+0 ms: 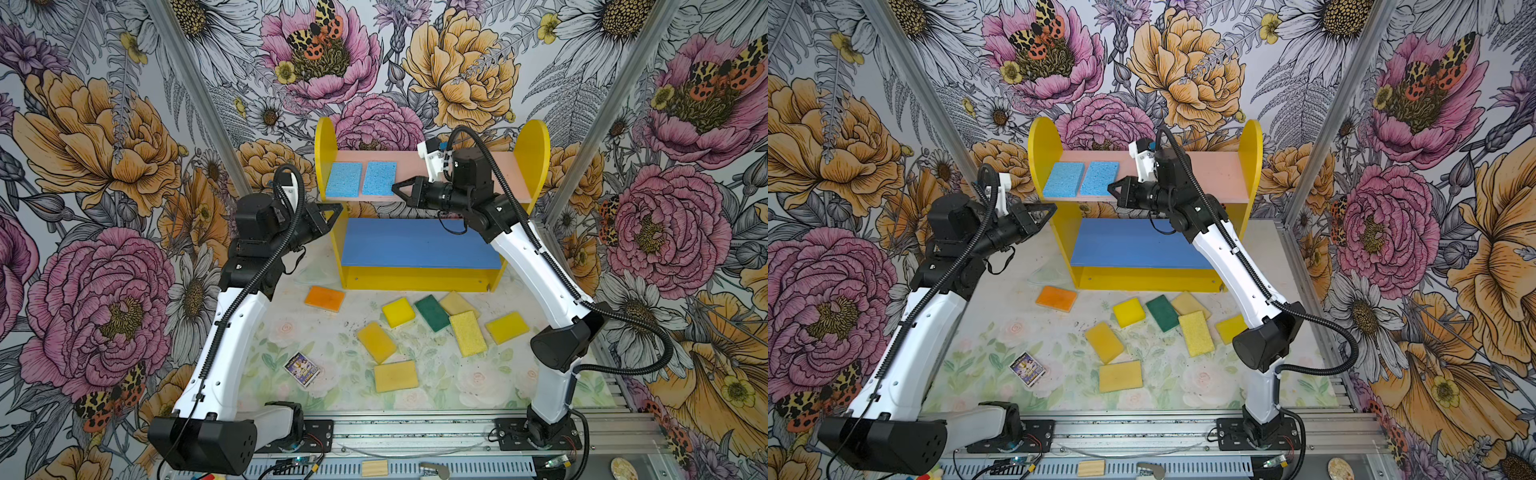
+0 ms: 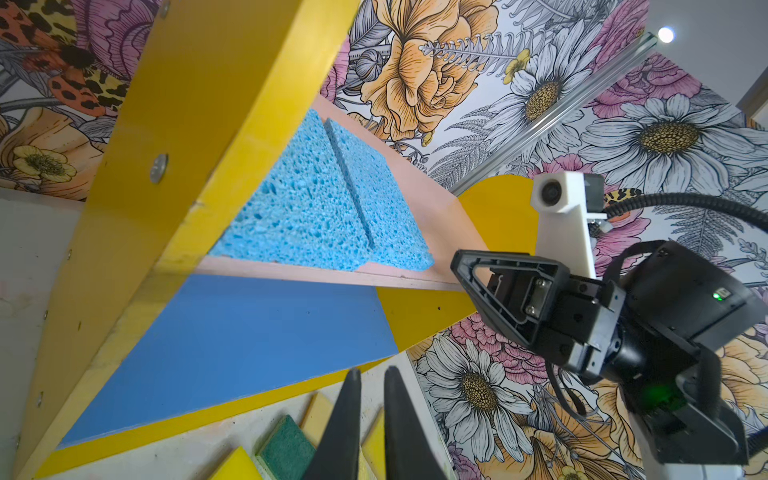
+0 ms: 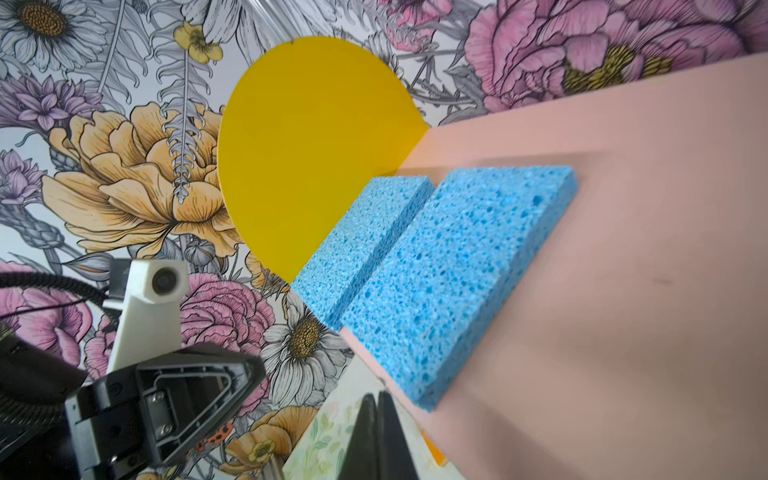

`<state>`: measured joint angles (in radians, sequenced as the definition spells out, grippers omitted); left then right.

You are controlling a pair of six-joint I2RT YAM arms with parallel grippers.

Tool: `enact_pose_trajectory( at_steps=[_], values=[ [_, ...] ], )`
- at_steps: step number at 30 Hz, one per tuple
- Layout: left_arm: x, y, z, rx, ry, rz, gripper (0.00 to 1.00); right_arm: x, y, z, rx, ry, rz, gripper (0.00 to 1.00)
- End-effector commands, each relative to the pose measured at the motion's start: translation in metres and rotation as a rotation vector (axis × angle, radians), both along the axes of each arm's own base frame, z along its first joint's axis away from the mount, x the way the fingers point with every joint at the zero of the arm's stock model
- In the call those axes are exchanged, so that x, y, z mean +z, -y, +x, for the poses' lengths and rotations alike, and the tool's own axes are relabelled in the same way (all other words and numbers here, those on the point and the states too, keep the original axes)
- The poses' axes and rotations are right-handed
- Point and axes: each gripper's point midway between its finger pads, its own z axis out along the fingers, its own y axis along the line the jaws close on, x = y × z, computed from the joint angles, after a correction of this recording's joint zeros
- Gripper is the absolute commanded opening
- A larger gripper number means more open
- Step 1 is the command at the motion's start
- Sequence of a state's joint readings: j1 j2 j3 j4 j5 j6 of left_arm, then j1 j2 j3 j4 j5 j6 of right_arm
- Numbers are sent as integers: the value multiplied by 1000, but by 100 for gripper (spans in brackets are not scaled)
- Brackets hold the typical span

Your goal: Place and organize the cleaning sponges onto the shelf

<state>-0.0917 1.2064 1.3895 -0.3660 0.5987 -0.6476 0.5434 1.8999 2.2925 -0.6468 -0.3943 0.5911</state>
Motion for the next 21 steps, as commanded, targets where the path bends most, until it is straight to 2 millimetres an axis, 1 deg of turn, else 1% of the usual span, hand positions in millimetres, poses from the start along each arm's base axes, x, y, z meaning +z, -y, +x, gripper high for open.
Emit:
enact_pose_trajectory(
  at_steps=[1,6,10,12,16,21],
  values=[
    [0,-5,-19,-15,13,11,15,3,25,14,-148,36,-116,1],
    [-7,-19,-39,-6,2,6,15,-4,29,23,-275,78,-255,0],
    [-12,-26,-50,-10,-8,-4,15,-13,29,28,-314,77,-293,0],
    [-15,-27,-56,-11,-10,-9,15,-18,26,30,-308,67,-296,0],
    [-20,-27,-66,-10,-10,-13,15,-19,16,30,-294,71,-290,0],
    [-28,-27,-77,-8,-17,-22,15,-27,2,35,-263,44,-258,0]
  ],
)
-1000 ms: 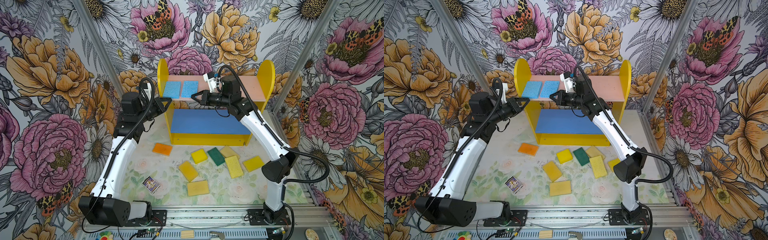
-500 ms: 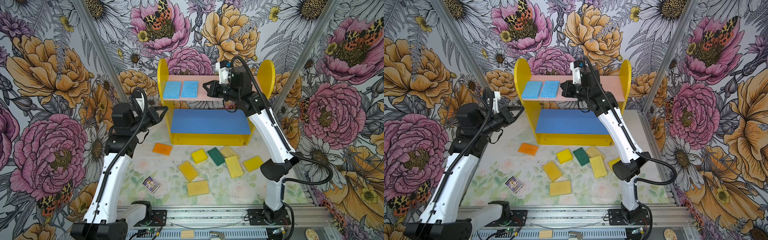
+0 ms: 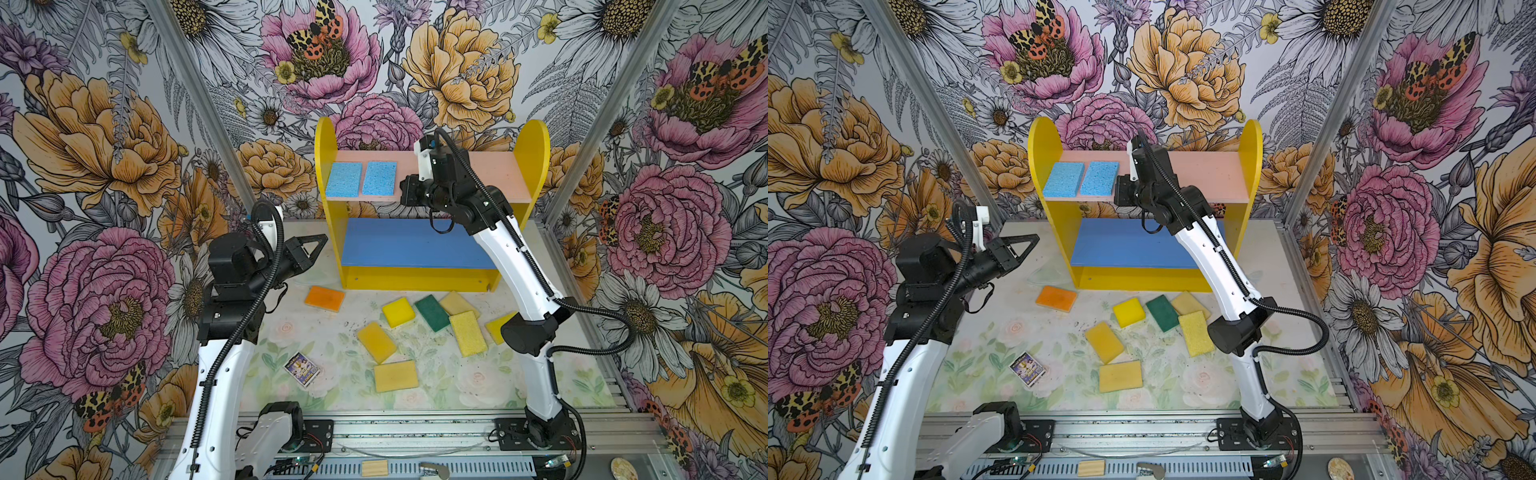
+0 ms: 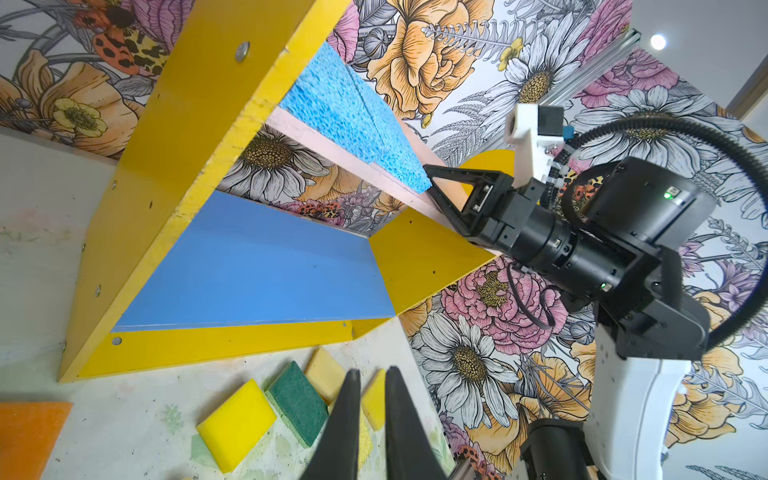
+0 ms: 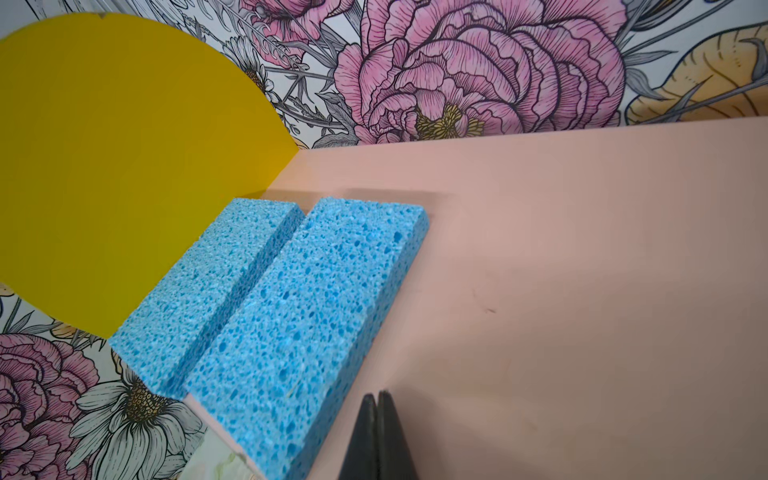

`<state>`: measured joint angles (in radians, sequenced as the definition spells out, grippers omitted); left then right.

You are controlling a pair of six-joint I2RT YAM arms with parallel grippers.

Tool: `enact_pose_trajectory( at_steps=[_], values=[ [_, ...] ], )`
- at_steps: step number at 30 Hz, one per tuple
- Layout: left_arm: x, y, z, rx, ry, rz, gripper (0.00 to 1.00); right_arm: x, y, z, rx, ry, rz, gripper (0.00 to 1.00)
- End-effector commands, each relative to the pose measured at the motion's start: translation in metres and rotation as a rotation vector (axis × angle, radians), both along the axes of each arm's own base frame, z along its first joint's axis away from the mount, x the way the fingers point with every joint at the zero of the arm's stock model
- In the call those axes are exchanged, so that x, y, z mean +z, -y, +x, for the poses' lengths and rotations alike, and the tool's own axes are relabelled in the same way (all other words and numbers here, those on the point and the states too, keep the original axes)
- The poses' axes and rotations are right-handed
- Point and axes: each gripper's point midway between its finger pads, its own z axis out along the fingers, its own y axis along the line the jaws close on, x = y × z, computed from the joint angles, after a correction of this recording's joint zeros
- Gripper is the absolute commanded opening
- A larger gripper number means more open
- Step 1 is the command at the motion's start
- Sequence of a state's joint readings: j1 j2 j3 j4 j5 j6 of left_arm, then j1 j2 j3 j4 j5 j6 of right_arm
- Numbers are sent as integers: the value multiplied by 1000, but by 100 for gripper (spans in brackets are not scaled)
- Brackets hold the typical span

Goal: Place and organize the cleaning sponges onto the shelf
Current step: 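Withdraw the right gripper from the shelf down toward the table sponges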

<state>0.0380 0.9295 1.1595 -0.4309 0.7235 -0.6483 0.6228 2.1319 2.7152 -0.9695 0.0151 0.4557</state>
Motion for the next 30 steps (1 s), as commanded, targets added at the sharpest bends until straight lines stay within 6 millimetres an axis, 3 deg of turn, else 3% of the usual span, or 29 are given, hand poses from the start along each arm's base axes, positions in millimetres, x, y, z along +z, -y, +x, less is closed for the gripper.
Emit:
enact_pose_trajectory(
  at_steps=[1,9,17,23,30],
  values=[
    [-4,1,-11,-15,0,-6,15,-6,-10,4,9,-17,20,0],
    [-13,1,-24,-11,-13,-24,15,-26,-21,25,22,-74,91,0],
    [-16,-1,-22,0,-23,-23,15,-19,-12,26,-2,-63,94,0],
    [-21,-4,-20,7,-33,-20,16,4,9,17,-51,-6,64,0],
    [-32,-8,-19,35,-50,-16,28,57,8,-21,85,86,115,3]
  ],
)
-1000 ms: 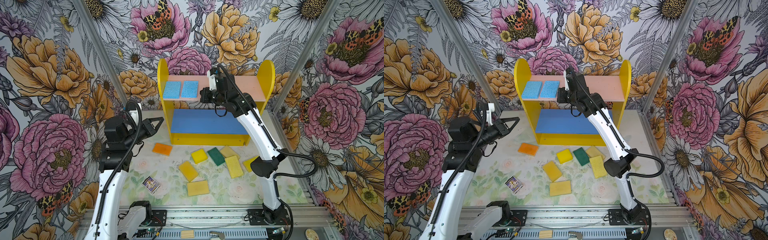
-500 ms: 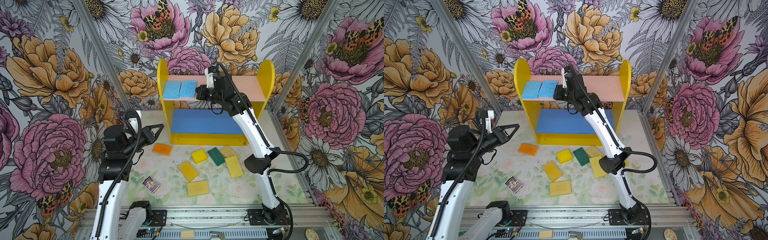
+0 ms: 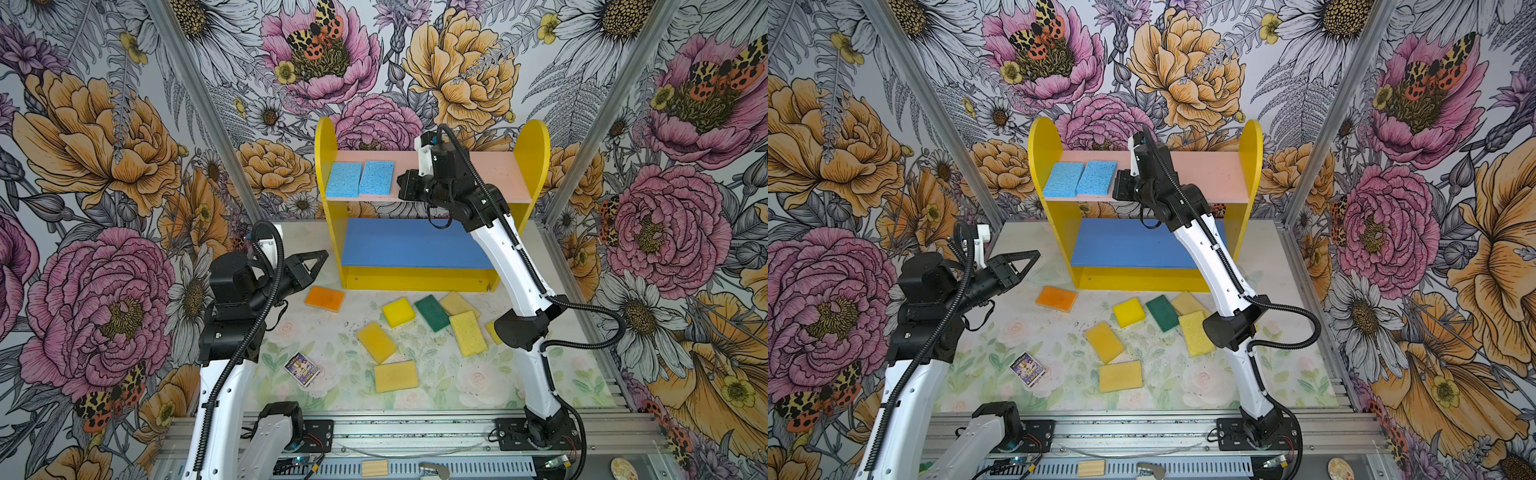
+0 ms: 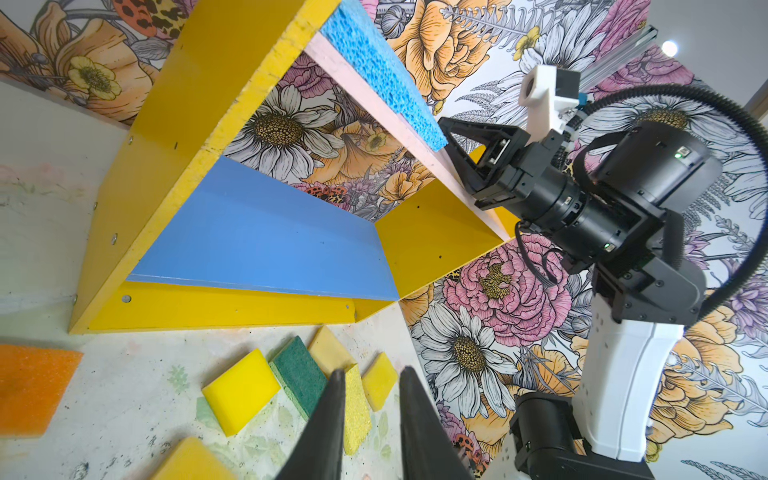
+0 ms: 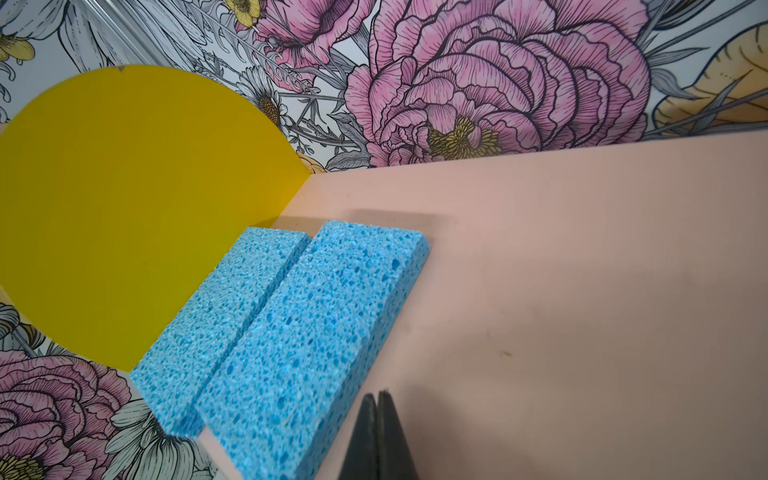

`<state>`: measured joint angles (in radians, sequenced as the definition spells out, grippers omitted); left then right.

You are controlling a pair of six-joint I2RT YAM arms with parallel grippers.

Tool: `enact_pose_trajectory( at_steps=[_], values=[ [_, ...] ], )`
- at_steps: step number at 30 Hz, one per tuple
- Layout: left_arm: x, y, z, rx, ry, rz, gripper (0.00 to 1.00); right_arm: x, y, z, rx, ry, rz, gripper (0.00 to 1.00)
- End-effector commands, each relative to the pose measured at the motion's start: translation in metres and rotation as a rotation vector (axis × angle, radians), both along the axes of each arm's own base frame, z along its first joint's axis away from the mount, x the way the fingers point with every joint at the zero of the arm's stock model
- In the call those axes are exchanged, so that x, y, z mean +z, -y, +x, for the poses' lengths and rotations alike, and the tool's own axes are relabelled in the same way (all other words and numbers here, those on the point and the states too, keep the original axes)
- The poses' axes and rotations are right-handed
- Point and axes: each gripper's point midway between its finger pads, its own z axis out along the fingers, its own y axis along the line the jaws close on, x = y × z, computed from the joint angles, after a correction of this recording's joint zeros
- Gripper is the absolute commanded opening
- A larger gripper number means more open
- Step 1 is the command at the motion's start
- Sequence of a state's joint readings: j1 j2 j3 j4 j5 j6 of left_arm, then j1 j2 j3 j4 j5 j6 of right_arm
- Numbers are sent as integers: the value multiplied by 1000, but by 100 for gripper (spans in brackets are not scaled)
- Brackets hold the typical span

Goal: Place and organize the cleaning sponges onto the shelf
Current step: 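Withdraw the right gripper from the shelf down toward the table sponges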

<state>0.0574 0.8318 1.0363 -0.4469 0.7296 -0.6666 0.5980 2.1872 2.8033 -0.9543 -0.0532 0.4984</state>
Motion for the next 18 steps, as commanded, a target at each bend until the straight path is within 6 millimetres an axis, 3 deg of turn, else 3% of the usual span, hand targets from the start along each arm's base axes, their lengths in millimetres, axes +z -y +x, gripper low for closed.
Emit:
enact_pose_trajectory(
  at_steps=[1,6,9,13,15,18],
  values=[
    [-4,-5,-2,26,1,2,31,55,11,-39,81,99,42,4],
    [-27,-5,-9,36,-43,-14,42,78,1,-96,232,139,31,15],
    [-48,-4,-19,43,-81,-41,50,71,7,-137,279,125,-26,26],
    [-89,3,-31,50,-167,-70,59,25,29,-178,272,18,-97,36],
    [-107,9,-37,48,-194,-66,65,-14,37,-195,277,-67,-130,42],
    [-139,20,-42,44,-282,-68,77,-90,52,-213,229,-234,-175,50]
  ],
)
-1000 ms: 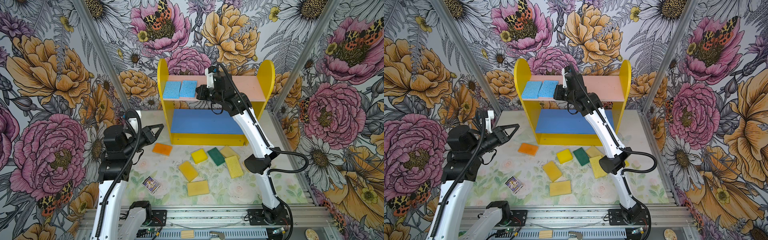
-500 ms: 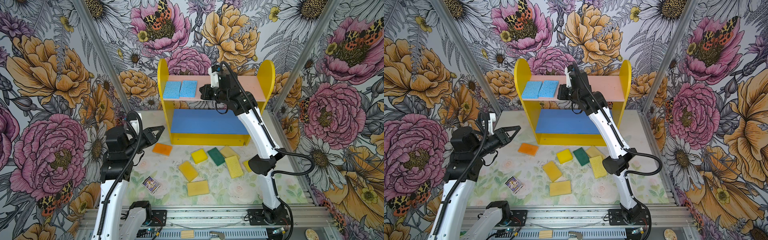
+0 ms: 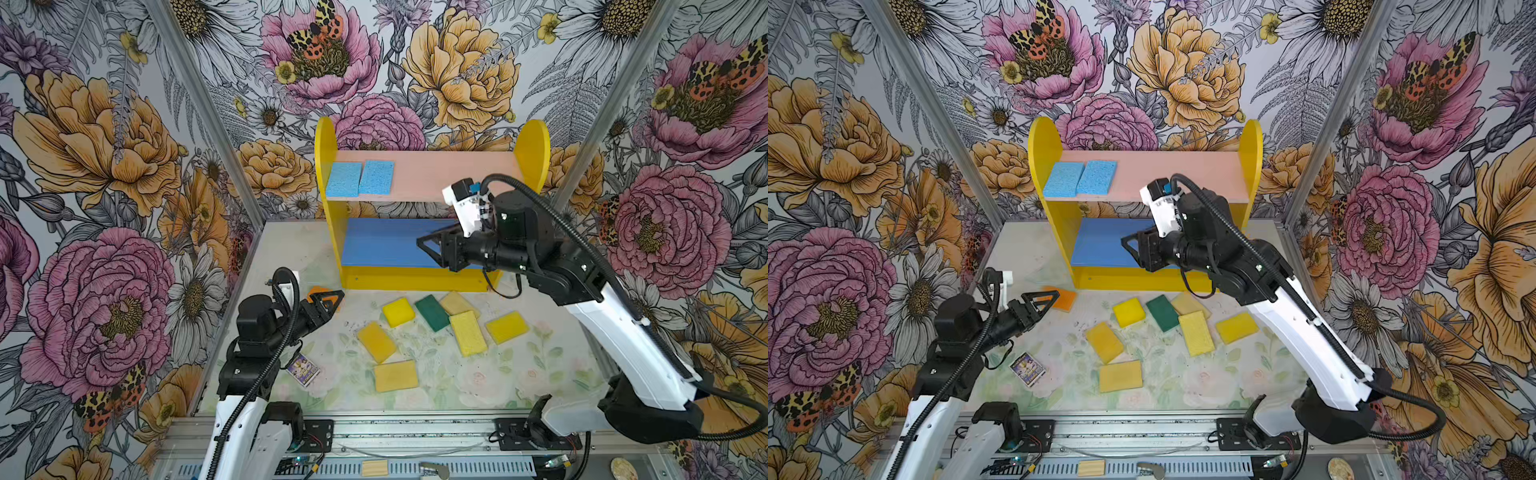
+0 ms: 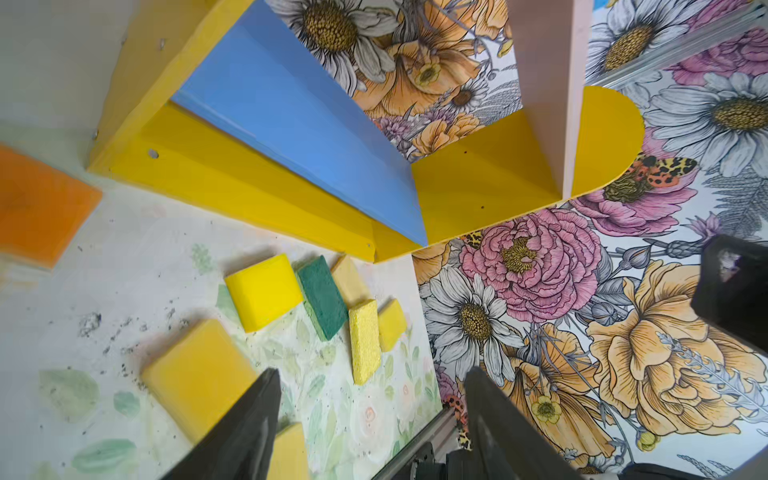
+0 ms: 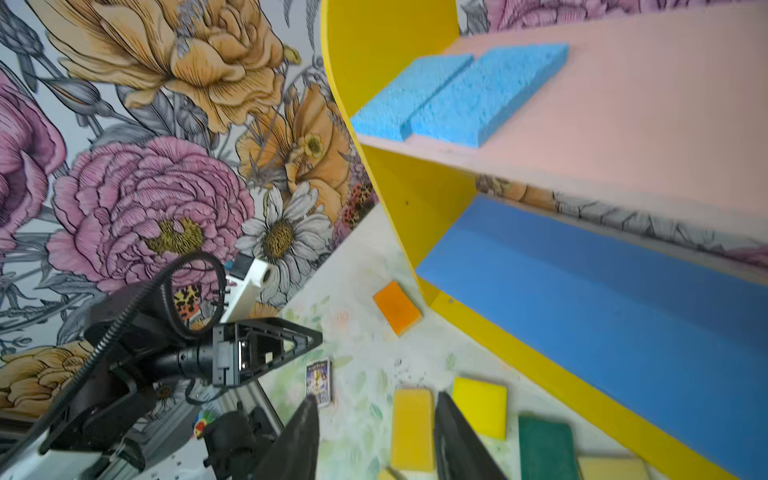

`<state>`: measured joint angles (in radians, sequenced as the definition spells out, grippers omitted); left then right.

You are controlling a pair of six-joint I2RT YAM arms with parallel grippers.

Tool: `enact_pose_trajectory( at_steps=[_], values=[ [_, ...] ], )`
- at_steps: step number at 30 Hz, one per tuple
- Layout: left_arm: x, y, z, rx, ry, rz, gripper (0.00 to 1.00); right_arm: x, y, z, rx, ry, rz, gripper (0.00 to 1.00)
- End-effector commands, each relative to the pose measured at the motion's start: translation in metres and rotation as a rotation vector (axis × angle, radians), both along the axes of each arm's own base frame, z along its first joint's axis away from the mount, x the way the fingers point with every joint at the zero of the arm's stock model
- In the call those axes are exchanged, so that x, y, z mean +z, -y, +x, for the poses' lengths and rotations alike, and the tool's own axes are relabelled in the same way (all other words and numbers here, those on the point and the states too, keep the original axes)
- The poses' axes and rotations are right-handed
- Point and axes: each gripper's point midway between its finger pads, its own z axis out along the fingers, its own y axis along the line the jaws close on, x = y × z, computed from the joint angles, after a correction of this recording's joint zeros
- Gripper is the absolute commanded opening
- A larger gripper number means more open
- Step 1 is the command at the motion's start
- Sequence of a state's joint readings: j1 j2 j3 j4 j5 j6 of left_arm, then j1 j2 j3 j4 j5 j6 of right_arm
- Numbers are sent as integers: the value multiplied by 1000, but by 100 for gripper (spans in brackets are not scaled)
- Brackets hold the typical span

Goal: Place and organize the cleaning sponges onto the shelf
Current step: 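Grasp a yellow sponge near the shelf base with the right gripper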

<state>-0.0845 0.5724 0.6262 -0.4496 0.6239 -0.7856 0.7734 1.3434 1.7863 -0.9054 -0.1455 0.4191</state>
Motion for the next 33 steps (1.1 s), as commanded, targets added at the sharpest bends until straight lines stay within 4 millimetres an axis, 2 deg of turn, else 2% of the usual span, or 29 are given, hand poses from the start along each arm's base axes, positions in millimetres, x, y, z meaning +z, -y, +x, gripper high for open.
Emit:
enact_pose_trajectory(
  at_steps=[1,3,5,8,10,12,15,20,24,26,33],
  values=[
    [-33,4,0,55,-97,5,79,-102,7,-2,-86,-206,-112,52],
    [-59,16,-4,41,-163,40,83,-152,11,-11,-105,-304,-133,56],
    [-84,29,-9,21,-221,94,83,-194,3,-19,-60,-368,-134,59],
    [-105,44,-15,-9,-268,140,84,-245,-6,-28,23,-433,-189,65],
    [-114,50,-17,-22,-294,137,84,-272,-19,-44,115,-457,-245,68],
    [-122,50,-19,-16,-316,138,84,-293,-15,-38,58,-472,-298,70],
    [-126,46,-19,14,-313,116,84,-305,-14,-16,-117,-510,-224,70],
    [-124,43,-16,39,-292,65,85,-320,-27,9,-412,-628,104,70],
    [-122,42,-15,34,-289,63,86,-328,-41,22,-535,-700,286,70],
    [-121,39,-16,35,-287,67,86,-332,-45,30,-588,-710,339,70],
    [-118,23,-17,50,-284,43,88,-358,-47,46,-704,-740,348,68]
  ],
)
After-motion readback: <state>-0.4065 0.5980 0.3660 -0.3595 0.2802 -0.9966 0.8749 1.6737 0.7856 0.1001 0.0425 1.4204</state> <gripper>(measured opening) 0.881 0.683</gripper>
